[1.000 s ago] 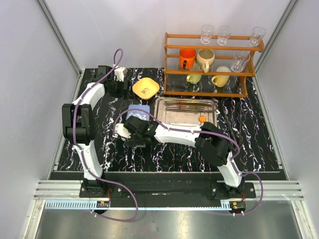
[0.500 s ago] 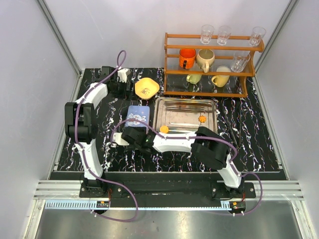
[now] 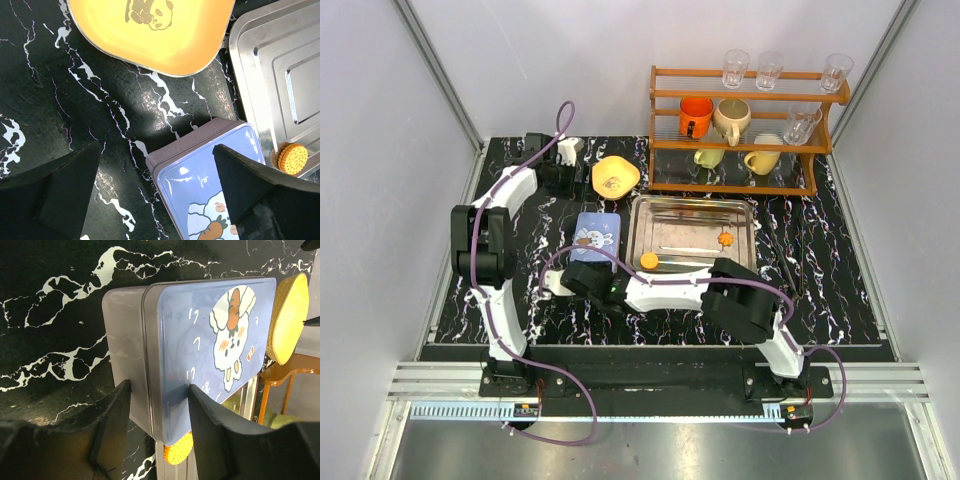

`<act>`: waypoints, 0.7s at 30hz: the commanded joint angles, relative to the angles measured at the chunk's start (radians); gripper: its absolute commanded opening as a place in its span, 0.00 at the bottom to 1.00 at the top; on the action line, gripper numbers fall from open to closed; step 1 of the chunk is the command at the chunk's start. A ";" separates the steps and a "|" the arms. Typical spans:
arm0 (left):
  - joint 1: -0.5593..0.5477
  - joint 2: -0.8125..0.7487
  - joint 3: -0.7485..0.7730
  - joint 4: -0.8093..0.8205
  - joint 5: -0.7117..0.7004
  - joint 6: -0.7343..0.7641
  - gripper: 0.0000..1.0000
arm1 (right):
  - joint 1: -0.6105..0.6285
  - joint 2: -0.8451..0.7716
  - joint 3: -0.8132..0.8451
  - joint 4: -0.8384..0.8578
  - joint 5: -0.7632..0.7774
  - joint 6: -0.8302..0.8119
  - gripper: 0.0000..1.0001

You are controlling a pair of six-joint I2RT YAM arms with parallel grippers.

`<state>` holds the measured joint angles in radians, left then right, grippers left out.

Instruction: Pack the cookies

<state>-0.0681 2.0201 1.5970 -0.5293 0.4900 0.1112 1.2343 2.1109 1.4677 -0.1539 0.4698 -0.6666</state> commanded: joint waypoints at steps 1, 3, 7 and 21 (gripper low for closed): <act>-0.002 -0.014 0.023 0.020 -0.002 -0.010 0.99 | 0.030 0.044 -0.032 -0.029 -0.043 0.025 0.50; -0.004 -0.017 0.018 0.018 -0.002 -0.010 0.99 | 0.033 0.044 -0.035 -0.030 -0.039 0.027 0.50; -0.006 -0.021 0.018 0.018 -0.004 -0.013 0.99 | 0.040 0.043 -0.050 -0.038 -0.043 0.036 0.47; -0.015 -0.018 0.024 0.015 -0.019 -0.016 0.99 | 0.053 0.077 -0.076 -0.052 -0.065 0.065 0.38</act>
<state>-0.0784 2.0201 1.5970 -0.5297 0.4881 0.1036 1.2633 2.1109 1.4391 -0.1017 0.5327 -0.6720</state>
